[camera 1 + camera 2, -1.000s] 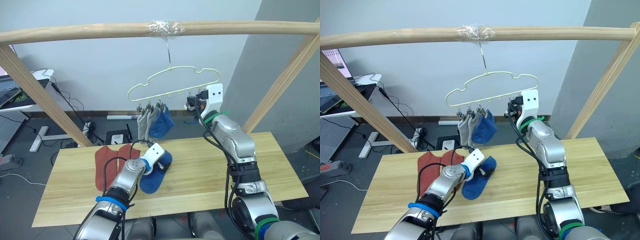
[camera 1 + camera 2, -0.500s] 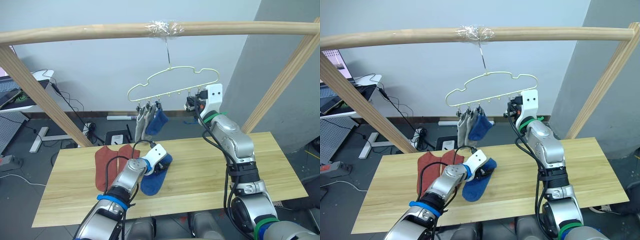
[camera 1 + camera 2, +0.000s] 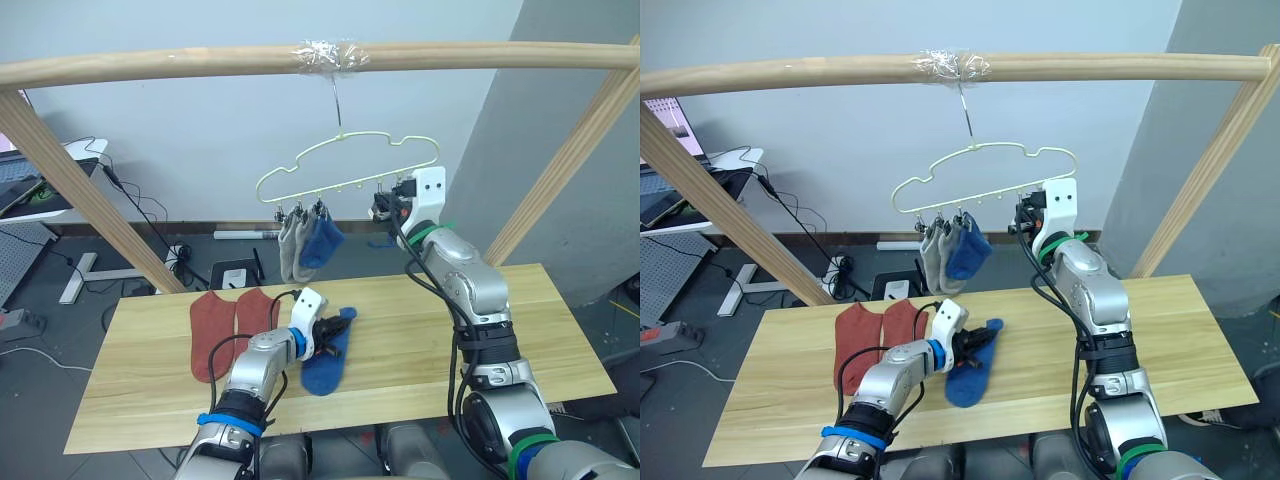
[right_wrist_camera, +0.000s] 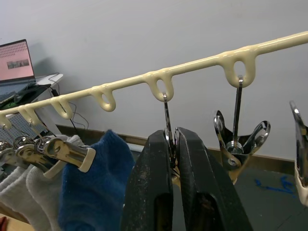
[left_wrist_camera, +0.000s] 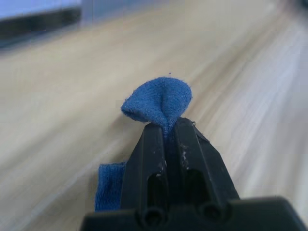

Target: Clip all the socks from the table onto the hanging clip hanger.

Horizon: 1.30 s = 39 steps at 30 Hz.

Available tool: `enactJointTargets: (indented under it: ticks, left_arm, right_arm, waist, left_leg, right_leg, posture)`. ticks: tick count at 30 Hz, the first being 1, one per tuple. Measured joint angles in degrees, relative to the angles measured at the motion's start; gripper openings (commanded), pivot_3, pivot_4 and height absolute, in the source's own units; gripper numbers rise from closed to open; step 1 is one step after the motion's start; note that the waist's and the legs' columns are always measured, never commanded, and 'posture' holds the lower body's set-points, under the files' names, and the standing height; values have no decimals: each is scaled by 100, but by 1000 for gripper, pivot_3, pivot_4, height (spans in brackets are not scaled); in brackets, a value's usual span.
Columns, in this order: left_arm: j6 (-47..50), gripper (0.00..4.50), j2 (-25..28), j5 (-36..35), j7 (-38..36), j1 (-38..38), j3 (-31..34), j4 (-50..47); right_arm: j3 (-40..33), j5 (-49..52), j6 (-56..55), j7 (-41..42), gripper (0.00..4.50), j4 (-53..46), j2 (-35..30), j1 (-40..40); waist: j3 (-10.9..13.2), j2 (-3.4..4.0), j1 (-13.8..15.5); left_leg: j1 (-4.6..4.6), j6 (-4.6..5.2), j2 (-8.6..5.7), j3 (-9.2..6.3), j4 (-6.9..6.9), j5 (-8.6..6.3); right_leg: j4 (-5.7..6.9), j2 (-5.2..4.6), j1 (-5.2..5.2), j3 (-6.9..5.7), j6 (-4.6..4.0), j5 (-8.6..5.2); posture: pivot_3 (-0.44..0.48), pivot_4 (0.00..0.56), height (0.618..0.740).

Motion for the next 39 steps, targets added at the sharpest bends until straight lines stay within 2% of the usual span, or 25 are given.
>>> enactJointTargets:
  ticks: [3,7,14,18,27,39]
  left_arm:
    - [169,9,-257,-503,21,-101,187,-768]
    - [-111,9,-449,-559,194,-401,234,-1083]
    - [-999,9,-562,-454,465,-674,246,-760]
    - [-1189,9,-528,-436,496,-689,276,-558]
    - [-1201,9,-571,-494,497,-800,278,-417]
    - [-1177,9,-560,-536,481,-993,266,-258]
  right_arm:
    - [-159,198,497,-41,0,-192,-7,-73]
    - [-394,467,1178,-191,0,-524,7,-154]
    - [-803,956,2277,-490,0,-928,35,-308]
    - [-1024,1190,2683,-639,0,-963,77,-433]
    - [-1272,1528,3130,-831,0,-1081,223,-467]
    - [-1260,1567,3161,-905,0,-1087,304,-473]
  waist:
    - [0,0,4]
    - [0,0,4]
    - [0,0,0]
    - [0,0,-13]
    - [0,0,-16]
    - [0,0,-17]
  left_leg:
    - [-2,0,-1,0,2,0]
    - [-1,0,-1,1,1,0]
    - [-2,0,-2,3,2,0]
    - [-3,0,-2,3,1,0]
    - [-5,1,-2,3,2,0]
    - [-4,1,-2,3,1,0]
  right_leg:
    - [-1,0,1,0,0,0]
    - [-2,1,1,1,-1,0]
    - [-3,1,1,2,0,0]
    - [-4,1,1,1,0,0]
    - [-4,2,0,1,0,0]
    - [-4,2,0,1,1,0]
  posture:
    - [-95,138,740]
    - [-103,133,740]
    - [-122,131,740]
    - [-119,133,740]
    - [-117,136,740]
    - [-109,133,740]
